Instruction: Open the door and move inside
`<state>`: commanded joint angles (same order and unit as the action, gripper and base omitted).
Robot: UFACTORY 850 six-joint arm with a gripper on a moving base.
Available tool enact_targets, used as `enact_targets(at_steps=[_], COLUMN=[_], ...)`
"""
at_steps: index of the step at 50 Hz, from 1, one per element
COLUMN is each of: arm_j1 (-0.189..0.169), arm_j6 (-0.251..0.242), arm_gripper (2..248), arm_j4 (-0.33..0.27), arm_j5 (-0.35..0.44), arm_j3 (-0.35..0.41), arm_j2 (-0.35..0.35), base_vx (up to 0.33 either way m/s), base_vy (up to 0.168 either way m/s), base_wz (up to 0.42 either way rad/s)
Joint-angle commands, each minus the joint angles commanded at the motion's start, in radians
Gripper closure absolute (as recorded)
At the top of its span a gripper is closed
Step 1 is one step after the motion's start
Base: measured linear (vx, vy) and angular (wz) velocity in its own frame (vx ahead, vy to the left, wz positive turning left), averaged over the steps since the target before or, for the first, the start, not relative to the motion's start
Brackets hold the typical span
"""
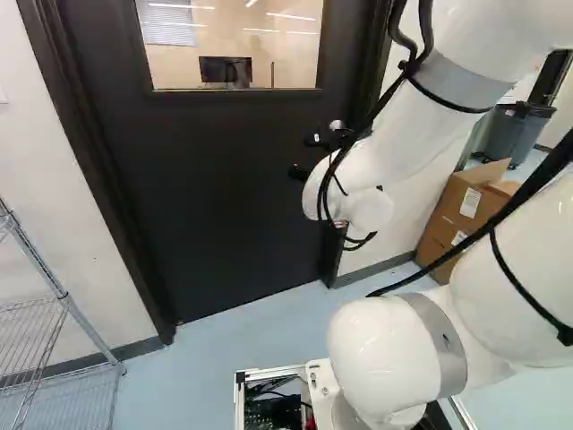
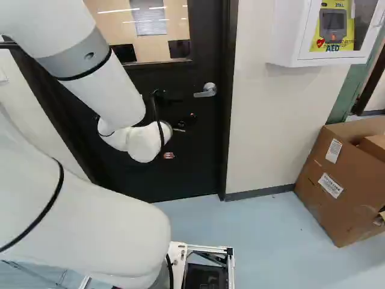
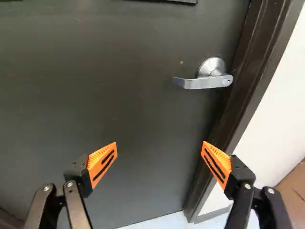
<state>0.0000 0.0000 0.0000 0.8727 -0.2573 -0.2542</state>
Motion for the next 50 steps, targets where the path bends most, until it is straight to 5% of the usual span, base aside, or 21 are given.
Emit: enact_targets(at_steps=[50], arm_j1=[0.000], arm_j6=[0.000], arm_gripper=[3], arm_j4=[0.000], arm_j5=[0.000], arm_j3=[-0.256], arm_j2=[0.153], base_vx=[0.000], base_vy=[0.000], base_wz=[0.000])
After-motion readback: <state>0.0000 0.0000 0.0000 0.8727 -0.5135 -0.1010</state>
